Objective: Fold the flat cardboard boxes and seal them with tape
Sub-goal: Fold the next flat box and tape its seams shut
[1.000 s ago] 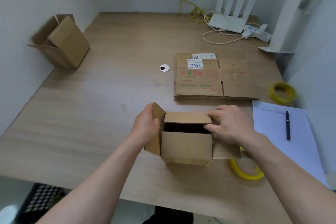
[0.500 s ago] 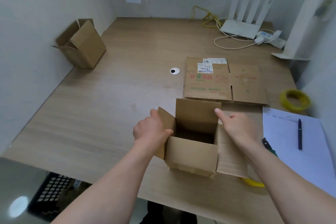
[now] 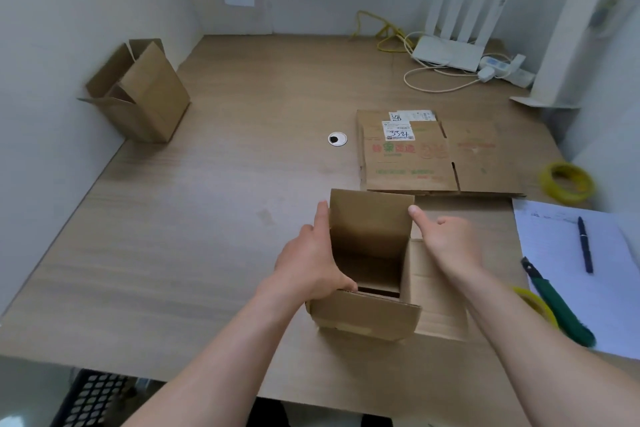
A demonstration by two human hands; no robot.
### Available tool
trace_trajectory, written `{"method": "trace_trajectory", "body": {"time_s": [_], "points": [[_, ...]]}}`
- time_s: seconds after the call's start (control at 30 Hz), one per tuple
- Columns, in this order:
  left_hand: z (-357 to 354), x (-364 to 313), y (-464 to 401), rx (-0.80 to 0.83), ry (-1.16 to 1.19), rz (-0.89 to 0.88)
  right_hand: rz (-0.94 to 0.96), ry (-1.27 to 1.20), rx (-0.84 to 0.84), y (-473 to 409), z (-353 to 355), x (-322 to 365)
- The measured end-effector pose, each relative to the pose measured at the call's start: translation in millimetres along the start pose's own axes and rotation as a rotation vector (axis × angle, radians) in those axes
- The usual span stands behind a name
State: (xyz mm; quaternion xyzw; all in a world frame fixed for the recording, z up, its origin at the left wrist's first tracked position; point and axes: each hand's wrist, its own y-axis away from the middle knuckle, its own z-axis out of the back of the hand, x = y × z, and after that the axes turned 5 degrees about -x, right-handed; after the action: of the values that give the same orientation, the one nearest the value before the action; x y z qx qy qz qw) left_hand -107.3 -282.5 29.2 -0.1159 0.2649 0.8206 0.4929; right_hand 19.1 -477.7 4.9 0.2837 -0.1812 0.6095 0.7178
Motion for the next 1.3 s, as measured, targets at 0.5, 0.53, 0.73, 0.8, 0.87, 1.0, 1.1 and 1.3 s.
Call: {"method": "trace_trajectory", "body": {"time_s": [0.5,0.53,0.73,0.8,0.87,1.0,1.1,1.3], "points": [[129.9,170.5,-85.3,-0.307,0.159,0.117,-0.125,-0.689,0.230,55.1,-100.8,169.8],[137.2,182.9,-90.8,-0.346,0.171,0.128,-0.116,-0.622,0.265,61.5,-111.0,177.5],[163.9,235.0,-98.9,-0.195,0.289,0.202,-0.012,-0.244,0.289,83.3,-174.6,220.0],[173.2,247.6,-97.9,-0.121,0.412,0.273,0.037,-0.241,0.248,83.2,-192.3,235.8],[184.5,259.8,-99.0,-0.076,0.503,0.336,0.074,-0.240,0.238,84.0,-206.9,253.4],[207.6,286.2,-107.3,-0.091,0.596,0.460,0.068,-0.342,0.304,88.5,-228.9,293.0],[221.5,305.8,-115.9,-0.146,0.604,0.501,0.052,-0.385,0.349,92.6,-245.6,319.1],[238.7,325.8,-143.5,-0.312,0.686,0.353,0.030,-0.413,0.296,82.0,-270.1,352.4]]}}
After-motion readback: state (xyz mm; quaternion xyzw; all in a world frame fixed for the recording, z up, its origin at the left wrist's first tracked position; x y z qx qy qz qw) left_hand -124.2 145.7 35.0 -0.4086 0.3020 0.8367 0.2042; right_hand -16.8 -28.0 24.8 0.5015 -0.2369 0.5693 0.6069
